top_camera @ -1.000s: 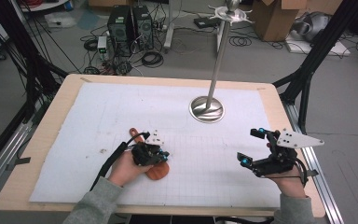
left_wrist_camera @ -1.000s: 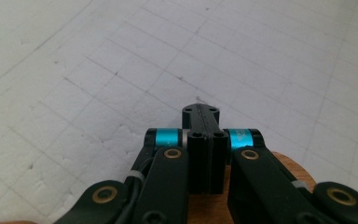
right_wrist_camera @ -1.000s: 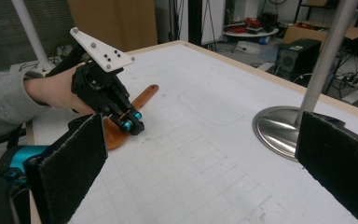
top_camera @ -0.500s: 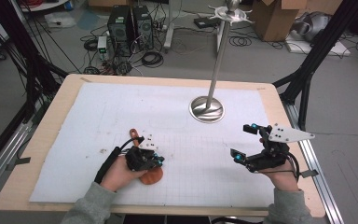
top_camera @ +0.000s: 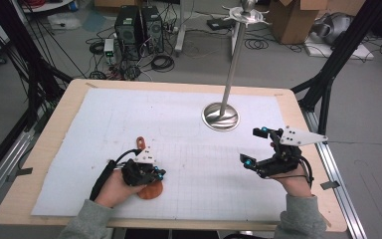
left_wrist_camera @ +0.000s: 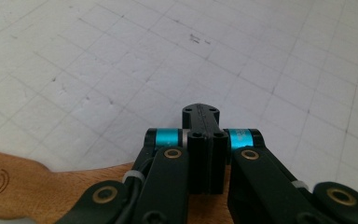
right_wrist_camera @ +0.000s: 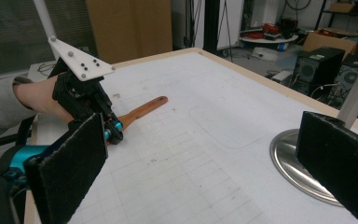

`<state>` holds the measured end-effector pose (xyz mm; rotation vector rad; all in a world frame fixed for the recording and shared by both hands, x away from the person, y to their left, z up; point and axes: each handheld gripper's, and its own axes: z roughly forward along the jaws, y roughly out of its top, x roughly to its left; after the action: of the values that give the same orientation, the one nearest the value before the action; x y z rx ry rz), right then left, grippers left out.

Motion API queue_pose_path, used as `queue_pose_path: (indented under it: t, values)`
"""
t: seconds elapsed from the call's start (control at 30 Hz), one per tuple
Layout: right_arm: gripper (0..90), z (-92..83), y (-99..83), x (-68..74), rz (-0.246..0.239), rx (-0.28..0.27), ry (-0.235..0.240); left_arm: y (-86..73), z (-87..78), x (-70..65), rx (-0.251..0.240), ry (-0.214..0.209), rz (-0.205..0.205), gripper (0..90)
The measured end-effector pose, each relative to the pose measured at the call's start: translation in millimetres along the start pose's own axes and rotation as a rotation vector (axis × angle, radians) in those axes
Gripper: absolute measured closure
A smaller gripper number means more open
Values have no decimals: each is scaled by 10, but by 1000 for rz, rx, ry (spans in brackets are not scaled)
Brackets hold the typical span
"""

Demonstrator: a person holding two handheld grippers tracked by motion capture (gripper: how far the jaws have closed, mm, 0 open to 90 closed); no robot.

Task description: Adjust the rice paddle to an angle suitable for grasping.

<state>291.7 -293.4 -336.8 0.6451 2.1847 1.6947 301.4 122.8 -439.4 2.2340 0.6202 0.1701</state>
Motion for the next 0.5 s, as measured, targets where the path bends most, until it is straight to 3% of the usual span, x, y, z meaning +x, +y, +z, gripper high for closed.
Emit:
queue_pose_path:
  t: [0.5]
  values:
    - [11,139,54,-28,-5,0,26,-206,-216,87,-15,3,-16,897]
